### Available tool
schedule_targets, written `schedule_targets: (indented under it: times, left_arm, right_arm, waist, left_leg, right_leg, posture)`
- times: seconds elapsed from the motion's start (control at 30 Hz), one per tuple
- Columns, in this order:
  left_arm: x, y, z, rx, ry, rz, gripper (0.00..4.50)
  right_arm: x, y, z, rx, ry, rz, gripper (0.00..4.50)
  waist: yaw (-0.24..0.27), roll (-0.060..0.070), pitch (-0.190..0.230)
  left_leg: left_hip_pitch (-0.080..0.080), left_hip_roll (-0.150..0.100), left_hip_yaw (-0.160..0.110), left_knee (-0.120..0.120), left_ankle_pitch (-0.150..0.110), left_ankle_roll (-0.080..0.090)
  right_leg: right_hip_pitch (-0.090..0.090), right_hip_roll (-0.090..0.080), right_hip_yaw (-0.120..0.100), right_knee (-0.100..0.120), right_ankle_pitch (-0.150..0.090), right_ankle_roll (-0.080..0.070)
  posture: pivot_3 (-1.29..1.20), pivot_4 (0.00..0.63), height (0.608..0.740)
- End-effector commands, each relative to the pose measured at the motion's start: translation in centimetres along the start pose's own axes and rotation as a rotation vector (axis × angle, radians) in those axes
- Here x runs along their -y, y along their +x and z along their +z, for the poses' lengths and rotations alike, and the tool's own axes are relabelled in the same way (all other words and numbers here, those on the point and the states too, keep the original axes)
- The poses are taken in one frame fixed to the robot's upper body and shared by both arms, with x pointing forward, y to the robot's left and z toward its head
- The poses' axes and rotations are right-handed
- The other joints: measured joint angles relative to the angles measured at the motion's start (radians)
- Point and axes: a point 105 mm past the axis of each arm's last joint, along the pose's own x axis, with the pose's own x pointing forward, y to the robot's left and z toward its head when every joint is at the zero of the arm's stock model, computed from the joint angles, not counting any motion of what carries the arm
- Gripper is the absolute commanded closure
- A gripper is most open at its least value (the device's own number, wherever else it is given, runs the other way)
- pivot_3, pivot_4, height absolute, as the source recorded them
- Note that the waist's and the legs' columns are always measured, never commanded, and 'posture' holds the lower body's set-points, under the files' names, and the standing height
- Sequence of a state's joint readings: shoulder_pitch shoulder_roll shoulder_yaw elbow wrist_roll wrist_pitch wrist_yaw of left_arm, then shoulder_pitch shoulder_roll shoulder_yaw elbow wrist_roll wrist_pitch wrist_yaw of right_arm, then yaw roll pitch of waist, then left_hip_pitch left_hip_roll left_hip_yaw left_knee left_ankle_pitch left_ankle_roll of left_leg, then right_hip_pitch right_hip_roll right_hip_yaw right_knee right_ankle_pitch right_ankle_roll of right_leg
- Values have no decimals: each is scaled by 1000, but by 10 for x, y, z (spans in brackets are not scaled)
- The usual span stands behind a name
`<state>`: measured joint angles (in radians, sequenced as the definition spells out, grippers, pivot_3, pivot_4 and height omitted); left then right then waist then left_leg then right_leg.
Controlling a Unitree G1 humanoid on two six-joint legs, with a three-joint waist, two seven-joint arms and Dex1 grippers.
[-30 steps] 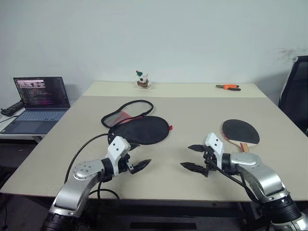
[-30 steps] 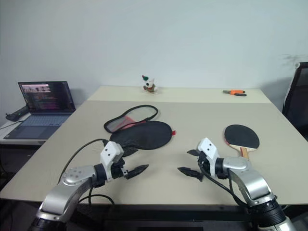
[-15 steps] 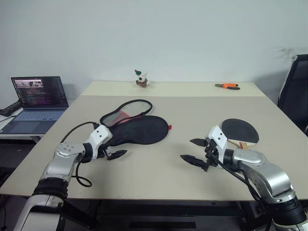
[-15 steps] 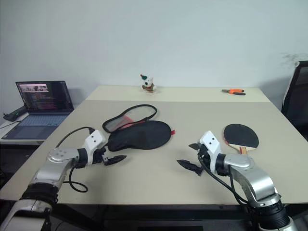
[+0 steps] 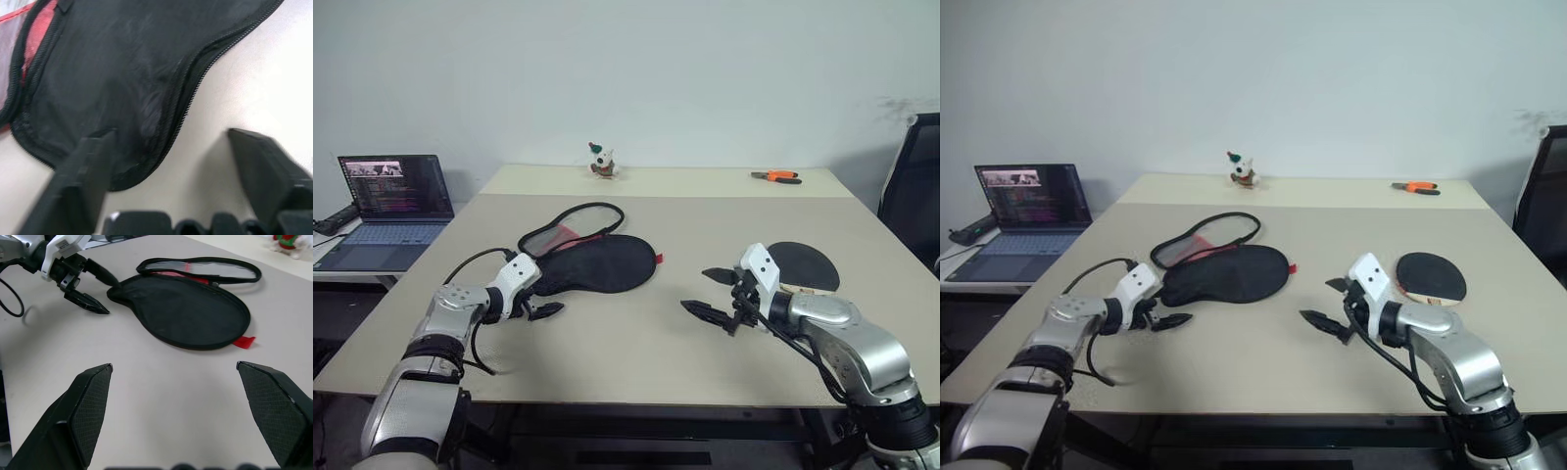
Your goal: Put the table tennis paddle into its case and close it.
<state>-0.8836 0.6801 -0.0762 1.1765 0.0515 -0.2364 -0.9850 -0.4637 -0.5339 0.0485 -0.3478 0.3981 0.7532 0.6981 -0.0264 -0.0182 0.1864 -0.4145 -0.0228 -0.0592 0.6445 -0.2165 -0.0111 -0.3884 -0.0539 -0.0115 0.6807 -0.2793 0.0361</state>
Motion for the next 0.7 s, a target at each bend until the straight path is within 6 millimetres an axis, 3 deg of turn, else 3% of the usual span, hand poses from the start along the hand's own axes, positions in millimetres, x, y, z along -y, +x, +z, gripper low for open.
schedule_targets:
  times: [0.03,0.27,0.43,0.7]
  left_arm:
    - [-2,0,-8,-39,-3,22,1939]
    - [1,-1,-15,-51,-26,21,4429]
    - [7,7,-7,-3,-28,10,4469]
    - [69,55,44,159,-44,-120,4469]
  right_arm:
    - [7,-8,16,50,-40,-35,0]
    - [12,-11,18,54,-43,-52,0]
    - [14,-13,17,44,-47,-53,0]
    - [13,-25,3,-28,-45,-12,0]
  waist:
    - [0,0,0]
    - [-2,0,0]
    - [-3,0,0]
    - [40,0,0]
  left_leg:
    - [0,0,0,0,0,0]
    - [1,0,0,0,1,1]
    - [0,0,1,0,1,1]
    - [-1,-2,0,0,1,1]
  right_leg:
    - [0,0,0,0,0,0]
    - [0,0,0,0,0,0]
    - [0,0,1,0,0,0]
    - [1,-2,0,-1,0,1]
  posture:
    - [0,150,740]
    - [0,150,740]
    - [0,150,740]
    - [0,150,740]
